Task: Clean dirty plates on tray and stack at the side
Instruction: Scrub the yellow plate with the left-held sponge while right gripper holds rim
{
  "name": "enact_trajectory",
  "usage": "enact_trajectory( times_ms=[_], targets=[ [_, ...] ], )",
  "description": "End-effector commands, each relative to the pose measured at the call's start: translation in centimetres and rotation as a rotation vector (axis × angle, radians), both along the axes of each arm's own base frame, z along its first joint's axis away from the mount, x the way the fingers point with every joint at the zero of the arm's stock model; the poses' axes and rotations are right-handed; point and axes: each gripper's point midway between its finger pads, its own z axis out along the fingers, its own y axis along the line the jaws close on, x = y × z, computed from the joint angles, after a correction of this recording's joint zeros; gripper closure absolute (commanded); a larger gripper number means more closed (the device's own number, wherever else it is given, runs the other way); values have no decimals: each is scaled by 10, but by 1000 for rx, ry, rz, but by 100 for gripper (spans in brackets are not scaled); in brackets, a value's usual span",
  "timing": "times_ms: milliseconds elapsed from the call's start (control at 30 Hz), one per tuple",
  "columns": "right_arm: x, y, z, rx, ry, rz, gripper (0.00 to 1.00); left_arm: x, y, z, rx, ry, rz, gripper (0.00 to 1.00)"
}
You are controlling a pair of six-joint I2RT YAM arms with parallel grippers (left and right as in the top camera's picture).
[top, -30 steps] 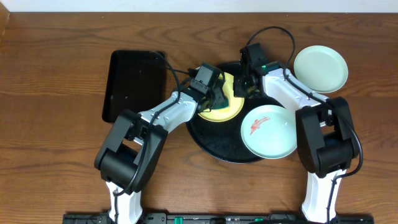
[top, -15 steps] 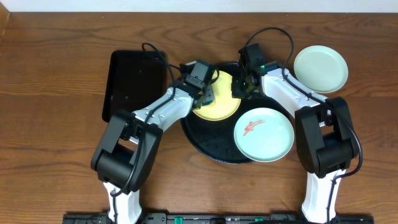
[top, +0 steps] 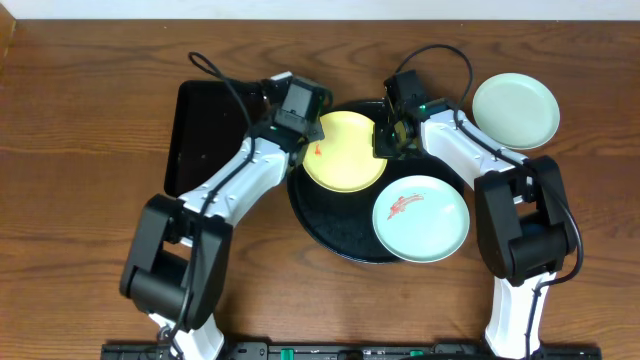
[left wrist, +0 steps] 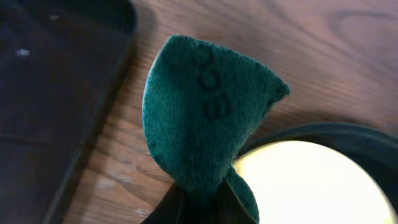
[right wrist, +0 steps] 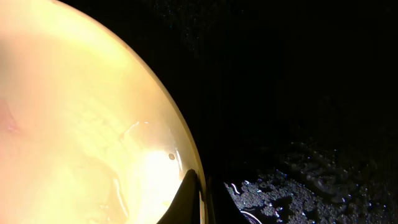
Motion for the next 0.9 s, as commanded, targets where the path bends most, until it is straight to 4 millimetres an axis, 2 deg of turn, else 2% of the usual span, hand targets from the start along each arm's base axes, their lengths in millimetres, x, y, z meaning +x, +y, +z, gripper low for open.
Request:
enact_trajectory(
  times_ms=[0, 167, 400, 667, 767, 867],
  targets=[
    [-14, -13, -27, -81, 62, -18, 99, -14, -37, -3, -165, 70, -126, 92],
    [-14, -11, -27, -81, 61, -14, 99, -33, -77, -12, -296, 148, -263, 92],
    [-14, -8, -27, -79, 55, -8, 99, -48, -86, -44, -279, 226, -266, 92],
    [-16, -8, -27, -82, 62, -5, 99, -46, -67, -84, -180, 272, -192, 92],
    [-17, -9, -27, -84, 69, -6, 99, -45, -48, -93, -95, 274, -137, 92],
    [-18, -9, -28, -86, 71, -5, 99, -39, -23, -93, 65, 241, -132, 92]
  ],
)
